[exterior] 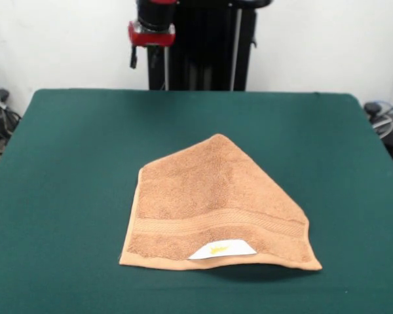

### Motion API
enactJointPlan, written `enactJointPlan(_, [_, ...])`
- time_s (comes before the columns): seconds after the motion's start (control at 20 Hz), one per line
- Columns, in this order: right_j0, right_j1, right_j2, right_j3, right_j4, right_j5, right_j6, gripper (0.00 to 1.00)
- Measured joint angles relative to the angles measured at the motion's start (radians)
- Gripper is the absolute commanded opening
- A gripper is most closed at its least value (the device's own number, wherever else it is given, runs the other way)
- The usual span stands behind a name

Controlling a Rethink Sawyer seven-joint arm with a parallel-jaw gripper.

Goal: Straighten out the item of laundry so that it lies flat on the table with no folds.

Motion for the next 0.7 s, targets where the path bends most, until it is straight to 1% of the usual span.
enactJointPlan(0.2, [0.004,-0.030,0.000,-0.029,0.055,0.317,0.000,1.00])
enactJointPlan(0.25, [0.004,-0.044,0.000,-0.058,0.084,0.510,0.000,1.00])
enactJointPlan(0.3, [0.004,-0.049,0.000,-0.074,0.094,0.608,0.000,1.00])
enactJointPlan(0.45, [0.004,-0.063,0.006,-0.111,0.111,0.794,0.000,1.00])
enactJointPlan(0.5, [0.004,-0.067,0.009,-0.121,0.111,0.837,0.000,1.00])
enactJointPlan(0.65, [0.003,-0.074,0.015,-0.140,0.111,0.933,0.000,1.00])
enactJointPlan(0.7, [0.002,-0.074,0.016,-0.141,0.110,0.934,0.000,1.00])
